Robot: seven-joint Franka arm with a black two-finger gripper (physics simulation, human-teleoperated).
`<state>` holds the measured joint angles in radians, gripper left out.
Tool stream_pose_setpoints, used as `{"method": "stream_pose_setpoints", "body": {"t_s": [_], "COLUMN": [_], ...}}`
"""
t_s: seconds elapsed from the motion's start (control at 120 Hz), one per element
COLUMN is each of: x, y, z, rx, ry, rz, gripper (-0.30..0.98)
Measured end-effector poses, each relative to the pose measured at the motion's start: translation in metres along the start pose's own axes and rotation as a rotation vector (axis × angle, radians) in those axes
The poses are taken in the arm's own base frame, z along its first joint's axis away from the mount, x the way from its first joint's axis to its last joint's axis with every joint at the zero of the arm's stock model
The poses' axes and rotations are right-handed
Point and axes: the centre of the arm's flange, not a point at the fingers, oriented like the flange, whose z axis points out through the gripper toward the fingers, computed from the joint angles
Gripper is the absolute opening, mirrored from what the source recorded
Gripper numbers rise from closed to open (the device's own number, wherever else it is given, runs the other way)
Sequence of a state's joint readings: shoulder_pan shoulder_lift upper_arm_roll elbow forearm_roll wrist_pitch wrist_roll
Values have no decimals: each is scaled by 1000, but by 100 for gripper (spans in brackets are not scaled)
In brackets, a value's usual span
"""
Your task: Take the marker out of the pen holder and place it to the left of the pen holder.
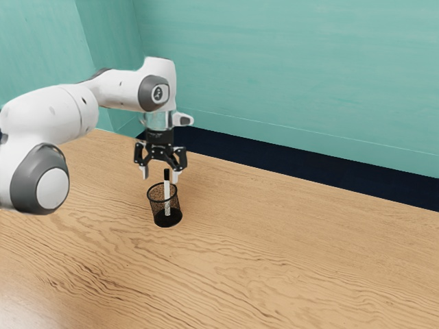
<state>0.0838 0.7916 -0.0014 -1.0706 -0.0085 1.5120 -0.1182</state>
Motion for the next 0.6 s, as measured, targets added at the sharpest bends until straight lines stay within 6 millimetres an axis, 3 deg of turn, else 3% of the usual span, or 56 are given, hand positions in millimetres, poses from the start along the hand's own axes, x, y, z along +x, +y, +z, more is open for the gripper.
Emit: {"method": "stream_pose_setpoints", "body": {"t_s": [0.2,0.433,0.6], "x": [4,6,6], "y": [5,7,7], "z": [-6,-7,-10], "rx": [-10,-14,-16], "ry": [34,49,59], "rz": [7,7,7], "gripper": [67,18,1]}}
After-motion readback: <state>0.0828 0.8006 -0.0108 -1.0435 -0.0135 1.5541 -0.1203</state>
